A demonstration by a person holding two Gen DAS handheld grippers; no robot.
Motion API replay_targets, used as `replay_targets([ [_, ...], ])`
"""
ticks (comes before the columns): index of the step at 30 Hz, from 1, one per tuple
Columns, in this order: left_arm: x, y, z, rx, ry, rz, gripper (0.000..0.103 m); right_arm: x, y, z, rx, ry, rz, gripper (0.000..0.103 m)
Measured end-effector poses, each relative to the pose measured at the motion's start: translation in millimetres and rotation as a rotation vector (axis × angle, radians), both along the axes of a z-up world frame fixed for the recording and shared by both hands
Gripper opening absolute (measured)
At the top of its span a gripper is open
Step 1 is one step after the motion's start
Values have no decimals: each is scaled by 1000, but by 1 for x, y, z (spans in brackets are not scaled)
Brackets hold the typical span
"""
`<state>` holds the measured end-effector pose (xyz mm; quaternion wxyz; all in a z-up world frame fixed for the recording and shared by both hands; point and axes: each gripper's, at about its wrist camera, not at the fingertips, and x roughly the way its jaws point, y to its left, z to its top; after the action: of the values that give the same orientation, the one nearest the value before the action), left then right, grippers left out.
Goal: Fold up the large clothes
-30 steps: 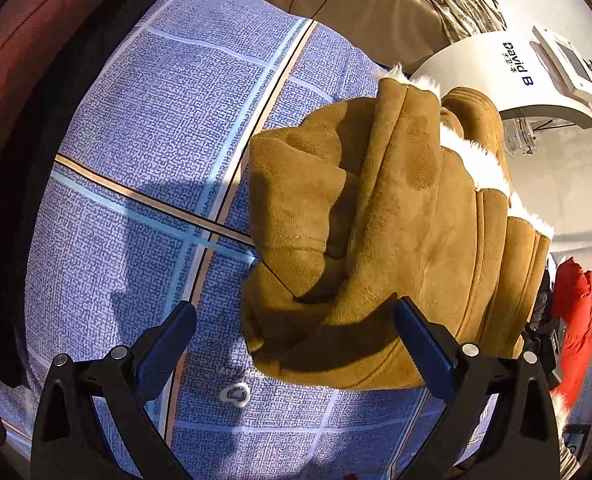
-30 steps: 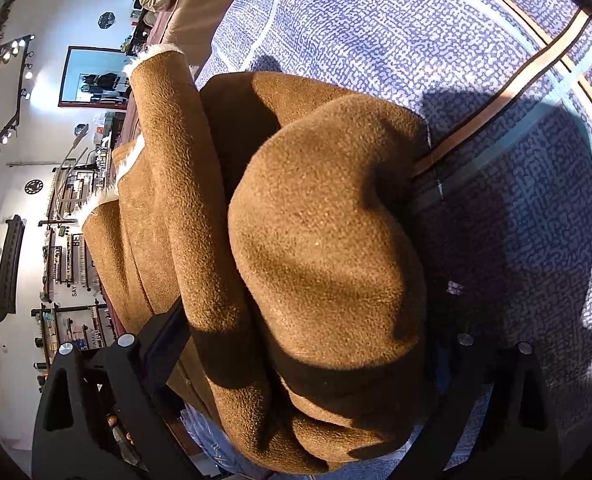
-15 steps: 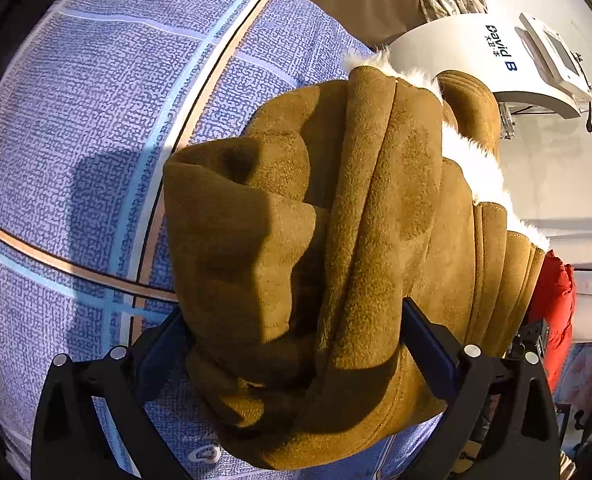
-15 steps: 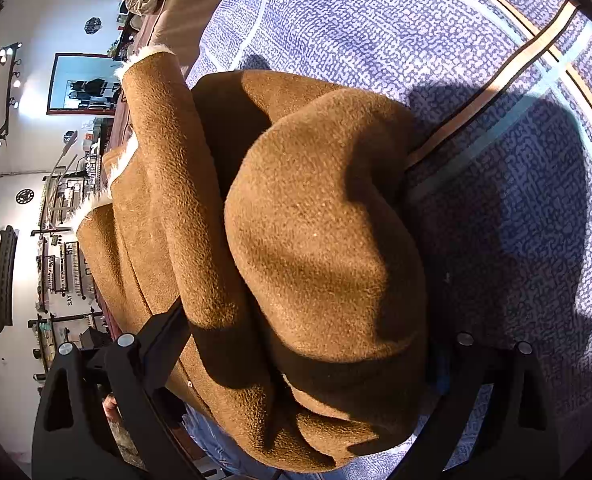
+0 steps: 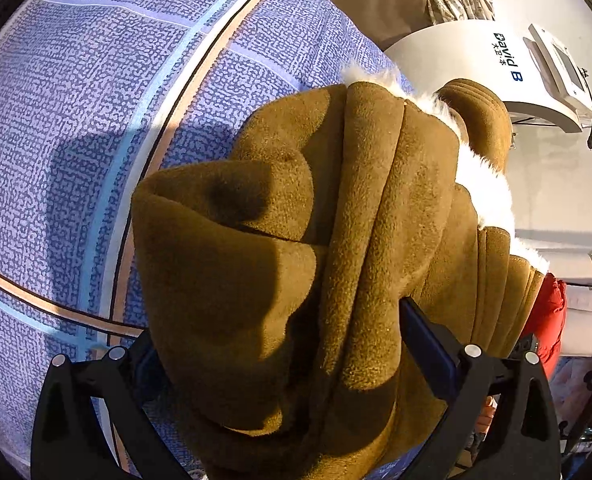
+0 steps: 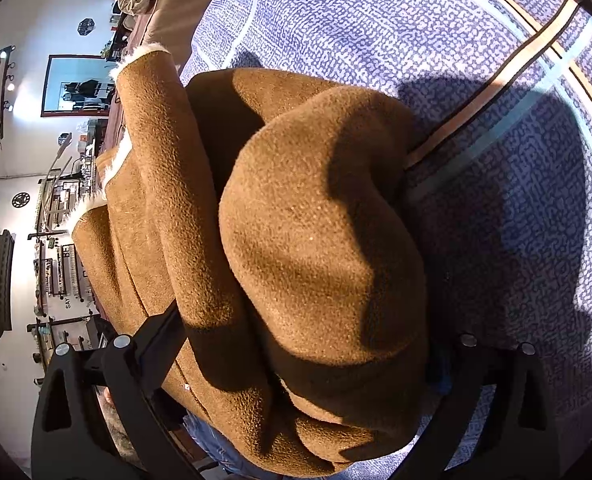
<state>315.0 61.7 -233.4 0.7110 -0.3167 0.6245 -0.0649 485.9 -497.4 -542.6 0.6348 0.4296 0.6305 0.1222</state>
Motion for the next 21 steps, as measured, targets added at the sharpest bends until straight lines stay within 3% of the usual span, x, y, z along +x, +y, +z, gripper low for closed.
replay_targets([
  [7,6,-10,8,46,8,12,96,-1,1,1,-6,3,-1,97],
  [12,3,-14,21,95,0,-6,85,-3,3,6,-22,4,-8,96],
  [21,-1,-30,54,219,-43,-96,60,-12,12,39,-125,-43,-25,74],
])
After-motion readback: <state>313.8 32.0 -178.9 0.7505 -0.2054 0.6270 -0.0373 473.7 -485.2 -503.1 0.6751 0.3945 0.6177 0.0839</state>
